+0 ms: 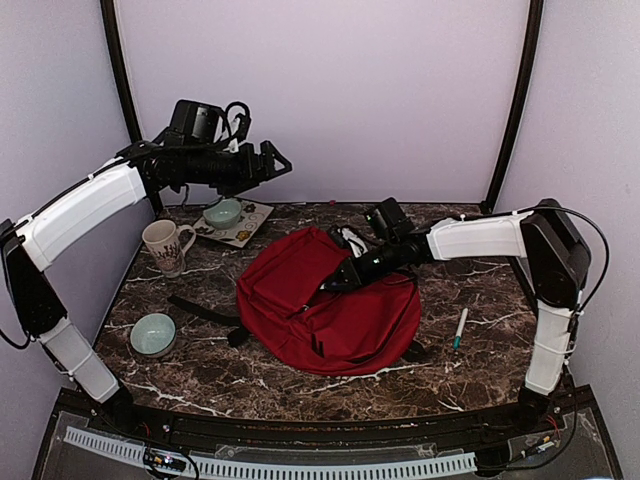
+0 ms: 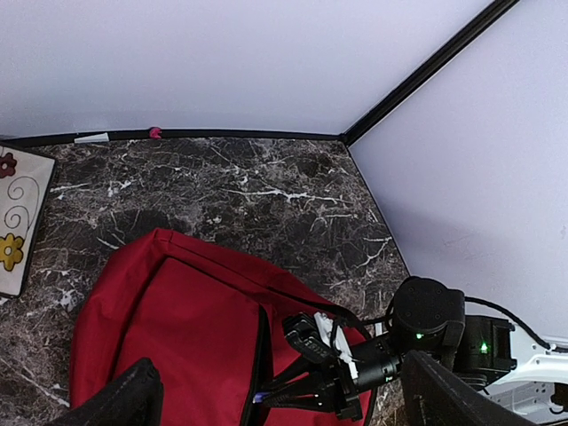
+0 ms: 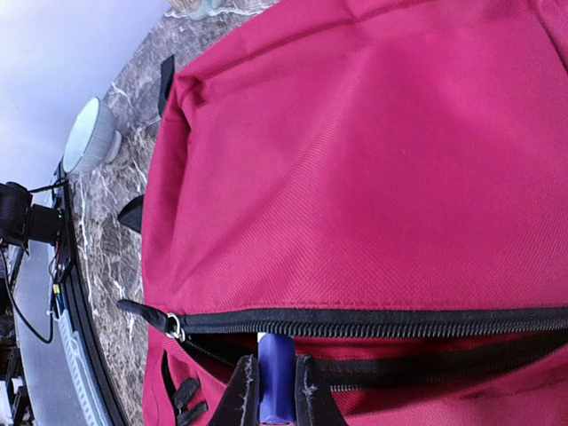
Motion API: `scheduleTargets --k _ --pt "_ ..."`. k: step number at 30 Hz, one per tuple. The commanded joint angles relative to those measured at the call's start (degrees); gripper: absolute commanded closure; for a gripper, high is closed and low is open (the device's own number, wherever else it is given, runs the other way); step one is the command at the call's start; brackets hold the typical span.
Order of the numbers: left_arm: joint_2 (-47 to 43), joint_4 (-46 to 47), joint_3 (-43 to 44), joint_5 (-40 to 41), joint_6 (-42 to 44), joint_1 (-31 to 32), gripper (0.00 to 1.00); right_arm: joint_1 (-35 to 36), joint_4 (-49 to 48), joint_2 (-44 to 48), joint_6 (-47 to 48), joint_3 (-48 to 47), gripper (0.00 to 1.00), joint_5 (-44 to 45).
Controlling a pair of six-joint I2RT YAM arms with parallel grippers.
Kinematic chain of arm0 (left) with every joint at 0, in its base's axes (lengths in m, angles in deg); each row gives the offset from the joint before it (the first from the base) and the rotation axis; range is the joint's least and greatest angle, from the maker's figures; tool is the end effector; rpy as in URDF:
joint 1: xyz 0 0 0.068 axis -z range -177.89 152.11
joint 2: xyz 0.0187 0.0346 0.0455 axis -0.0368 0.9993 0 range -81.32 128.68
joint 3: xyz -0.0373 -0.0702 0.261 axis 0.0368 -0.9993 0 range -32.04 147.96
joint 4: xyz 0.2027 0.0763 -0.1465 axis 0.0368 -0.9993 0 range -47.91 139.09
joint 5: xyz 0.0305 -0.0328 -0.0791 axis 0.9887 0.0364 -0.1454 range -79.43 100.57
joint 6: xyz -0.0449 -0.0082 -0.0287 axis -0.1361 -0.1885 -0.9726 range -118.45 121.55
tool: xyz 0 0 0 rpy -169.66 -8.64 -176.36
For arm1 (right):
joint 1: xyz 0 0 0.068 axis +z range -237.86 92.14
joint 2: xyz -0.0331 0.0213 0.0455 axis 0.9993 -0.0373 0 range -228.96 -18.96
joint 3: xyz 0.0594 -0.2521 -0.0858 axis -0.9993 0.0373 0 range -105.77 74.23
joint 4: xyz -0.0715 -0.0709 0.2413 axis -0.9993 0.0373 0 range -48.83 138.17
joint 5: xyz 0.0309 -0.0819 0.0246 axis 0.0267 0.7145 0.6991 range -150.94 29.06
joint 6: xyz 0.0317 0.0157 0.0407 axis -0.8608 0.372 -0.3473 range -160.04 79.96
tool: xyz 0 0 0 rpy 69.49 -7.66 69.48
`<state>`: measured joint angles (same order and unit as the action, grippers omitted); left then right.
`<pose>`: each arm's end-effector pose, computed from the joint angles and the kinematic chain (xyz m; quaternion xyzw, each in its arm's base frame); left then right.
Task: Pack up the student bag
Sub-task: Place the pen in the lower front pocket of the bag.
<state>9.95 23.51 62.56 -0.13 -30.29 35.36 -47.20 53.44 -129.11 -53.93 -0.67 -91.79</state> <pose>0.3039 -0.2072 0.4104 0.0622 0.8259 -0.3638 0.4263 0.3039 0.2851 0.1918 -0.3017 0.8518 0.3804 0.1968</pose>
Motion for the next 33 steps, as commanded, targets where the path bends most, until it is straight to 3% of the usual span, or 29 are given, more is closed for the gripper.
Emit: scheduleTargets --k 1,8,12,18,33 --pt "0.5 -0.3 2.4 -1.2 1.2 -0.4 0.04 0.7 -8.2 -0.8 2.3 0.6 1.0 -2.7" --pt "0.9 -1.0 2.4 -1.1 1.5 -0.4 0.04 3.4 -9.1 -0.8 4.6 0.5 1.0 -1.1" --pt "1.2 -1.0 2.9 -1.3 1.5 -0.5 0.04 3.4 -14.1 -2.4 -1.2 1.6 1.0 5.8" --pt "0.2 -1.8 2.8 -0.5 2.2 -0.5 0.04 4.7 -21.7 -2.7 -8.4 3.5 0.93 4.8" --pt "-4.2 -1.5 -1.7 -1.2 2.3 -0.6 0.04 5.0 -1.8 -0.4 -13.0 -2.7 0.69 12.3"
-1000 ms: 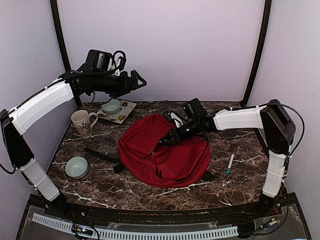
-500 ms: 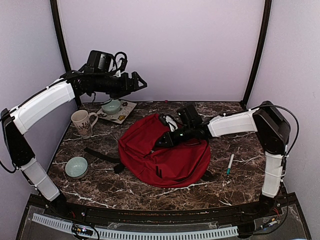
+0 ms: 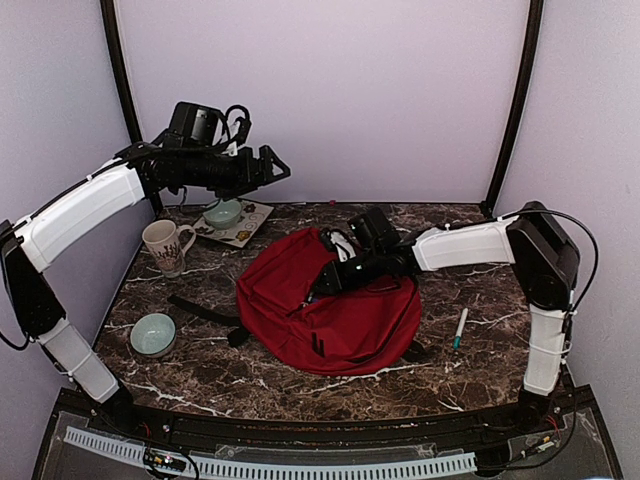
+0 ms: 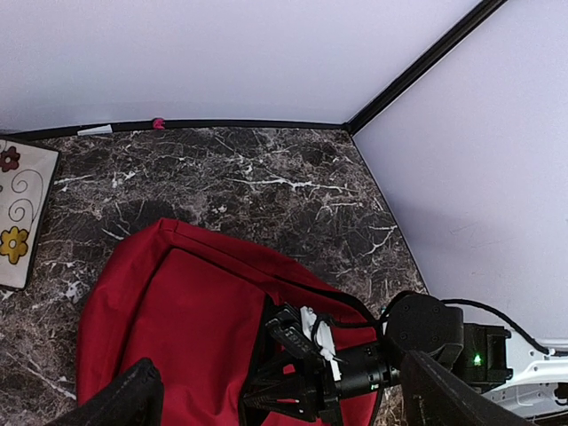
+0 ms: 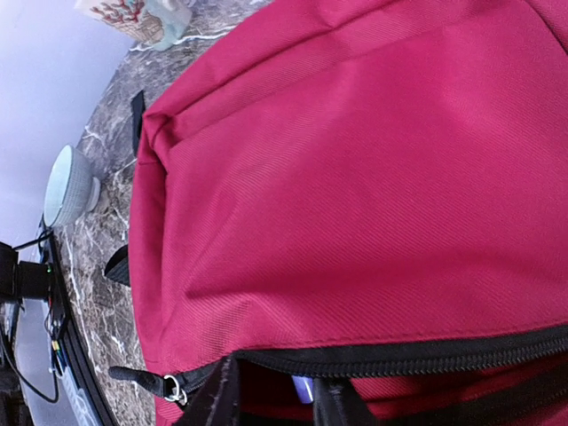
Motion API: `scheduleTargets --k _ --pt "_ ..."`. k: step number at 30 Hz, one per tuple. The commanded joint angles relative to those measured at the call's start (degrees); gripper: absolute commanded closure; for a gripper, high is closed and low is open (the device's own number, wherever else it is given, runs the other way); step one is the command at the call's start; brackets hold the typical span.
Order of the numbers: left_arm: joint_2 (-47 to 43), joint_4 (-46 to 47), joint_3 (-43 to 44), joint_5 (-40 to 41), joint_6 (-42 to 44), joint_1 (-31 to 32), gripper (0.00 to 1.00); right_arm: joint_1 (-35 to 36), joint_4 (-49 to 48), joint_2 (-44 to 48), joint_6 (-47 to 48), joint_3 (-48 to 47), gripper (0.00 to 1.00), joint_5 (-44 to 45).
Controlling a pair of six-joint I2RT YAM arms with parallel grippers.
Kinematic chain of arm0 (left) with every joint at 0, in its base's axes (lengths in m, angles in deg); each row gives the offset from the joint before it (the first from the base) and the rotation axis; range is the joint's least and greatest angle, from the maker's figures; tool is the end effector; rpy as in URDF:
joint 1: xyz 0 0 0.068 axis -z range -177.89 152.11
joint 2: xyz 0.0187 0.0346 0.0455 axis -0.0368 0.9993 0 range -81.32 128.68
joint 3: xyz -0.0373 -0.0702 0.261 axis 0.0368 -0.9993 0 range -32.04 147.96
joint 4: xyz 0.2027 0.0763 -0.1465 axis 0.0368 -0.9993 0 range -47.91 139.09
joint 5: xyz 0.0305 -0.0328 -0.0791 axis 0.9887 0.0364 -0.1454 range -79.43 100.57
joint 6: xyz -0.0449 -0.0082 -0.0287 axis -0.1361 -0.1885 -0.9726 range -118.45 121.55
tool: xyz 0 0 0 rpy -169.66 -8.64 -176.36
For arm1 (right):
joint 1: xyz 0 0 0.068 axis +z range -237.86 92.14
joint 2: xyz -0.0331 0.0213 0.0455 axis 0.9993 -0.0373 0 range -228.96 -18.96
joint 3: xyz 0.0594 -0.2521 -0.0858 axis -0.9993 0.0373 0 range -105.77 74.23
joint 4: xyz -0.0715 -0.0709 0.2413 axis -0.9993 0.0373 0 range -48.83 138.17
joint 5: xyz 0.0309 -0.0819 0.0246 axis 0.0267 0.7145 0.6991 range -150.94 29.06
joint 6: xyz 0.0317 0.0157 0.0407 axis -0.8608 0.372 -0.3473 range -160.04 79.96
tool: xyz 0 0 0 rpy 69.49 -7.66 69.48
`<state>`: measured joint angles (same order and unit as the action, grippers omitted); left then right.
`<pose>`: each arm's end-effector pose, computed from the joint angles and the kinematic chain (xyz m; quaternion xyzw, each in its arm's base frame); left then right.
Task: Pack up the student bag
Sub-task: Place the pen in the lower front pocket of the bag, then pick up the pen from the corner of the board.
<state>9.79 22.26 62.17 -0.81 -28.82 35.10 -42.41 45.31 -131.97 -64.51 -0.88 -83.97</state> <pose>0.3032 -0.2053 0.4069 0.0733 0.8318 -0.3563 0.4194 0.2936 0.3181 0.1819 -0.2427 0.8656 0.3777 0.2218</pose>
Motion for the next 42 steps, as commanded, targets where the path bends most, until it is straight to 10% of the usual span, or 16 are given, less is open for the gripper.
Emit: scheduleTargets --k 1,24,42 --pt "-4.4 -0.3 -1.5 -0.5 0.7 -0.3 0.04 0.2 7.8 3.0 -3.0 -2.8 0.67 5.5" --pt "-21.3 0.5 -24.2 -1.4 -2.2 -0.3 0.05 0.1 29.4 26.4 -15.6 1.6 0.5 30.8" --pt "-21.1 -5.3 -32.4 -4.3 11.8 -0.3 0.04 -3.1 62.3 22.1 -38.0 -2.9 0.24 34.5"
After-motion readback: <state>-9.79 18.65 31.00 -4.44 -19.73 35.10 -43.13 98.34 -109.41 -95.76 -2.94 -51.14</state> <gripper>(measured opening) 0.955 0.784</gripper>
